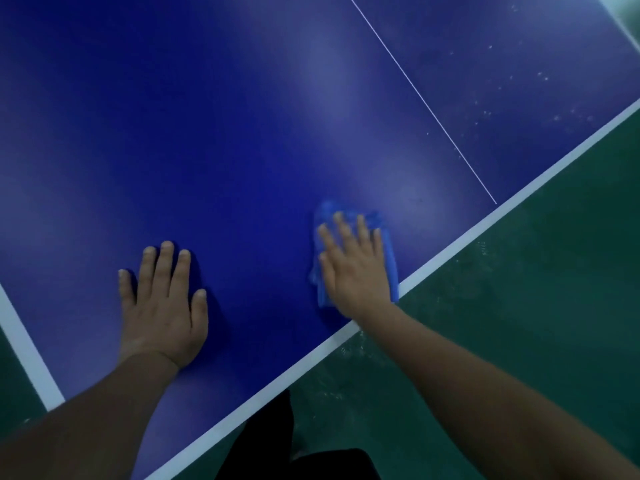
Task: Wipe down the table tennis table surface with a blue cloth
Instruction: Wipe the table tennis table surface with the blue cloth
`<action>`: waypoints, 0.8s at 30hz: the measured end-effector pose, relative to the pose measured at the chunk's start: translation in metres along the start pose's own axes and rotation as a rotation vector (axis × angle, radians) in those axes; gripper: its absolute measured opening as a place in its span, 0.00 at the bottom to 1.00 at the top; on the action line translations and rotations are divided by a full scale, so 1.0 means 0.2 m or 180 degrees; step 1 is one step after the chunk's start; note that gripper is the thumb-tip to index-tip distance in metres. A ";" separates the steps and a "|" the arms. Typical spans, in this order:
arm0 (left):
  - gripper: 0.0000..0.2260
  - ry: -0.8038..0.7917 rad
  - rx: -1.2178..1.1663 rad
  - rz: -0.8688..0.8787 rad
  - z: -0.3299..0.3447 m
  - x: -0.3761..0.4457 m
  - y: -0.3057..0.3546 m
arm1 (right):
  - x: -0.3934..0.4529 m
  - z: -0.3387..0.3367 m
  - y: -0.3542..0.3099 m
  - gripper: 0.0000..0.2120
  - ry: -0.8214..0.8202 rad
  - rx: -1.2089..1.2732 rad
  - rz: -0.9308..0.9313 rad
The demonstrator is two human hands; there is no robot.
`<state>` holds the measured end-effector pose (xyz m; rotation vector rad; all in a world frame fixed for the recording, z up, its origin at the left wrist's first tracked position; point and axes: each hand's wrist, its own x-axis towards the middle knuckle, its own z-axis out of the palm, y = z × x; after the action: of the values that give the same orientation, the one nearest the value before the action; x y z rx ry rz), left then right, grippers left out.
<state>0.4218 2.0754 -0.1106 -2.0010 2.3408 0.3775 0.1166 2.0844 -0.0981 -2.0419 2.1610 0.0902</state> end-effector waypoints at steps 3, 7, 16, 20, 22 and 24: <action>0.32 -0.0007 -0.0024 -0.0019 0.00 0.00 0.00 | -0.06 -0.02 0.25 0.27 -0.0229 -0.0084 -0.0229; 0.34 0.0112 -0.0239 -0.0055 -0.03 0.02 0.11 | 0.09 -0.09 0.73 0.27 0.0071 0.0156 0.1589; 0.32 -0.0154 -0.0152 0.0139 0.03 0.37 0.91 | 0.23 -0.07 0.68 0.28 -0.0011 -0.0033 0.0457; 0.32 -0.0102 -0.0010 -0.0044 0.08 0.39 0.95 | 0.26 -0.12 1.01 0.26 -0.0035 0.0324 0.1920; 0.32 -0.0078 -0.0038 -0.0053 0.09 0.39 0.94 | 0.27 -0.11 0.92 0.26 0.0040 0.0328 0.1780; 0.32 -0.0058 -0.0058 -0.0039 0.10 0.39 0.94 | 0.32 -0.08 0.71 0.27 0.0207 0.0236 0.1307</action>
<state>0.2215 2.0311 -0.1153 -2.0101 2.3216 0.4164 -0.0289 2.0285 -0.1024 -1.5557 2.5499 -0.0066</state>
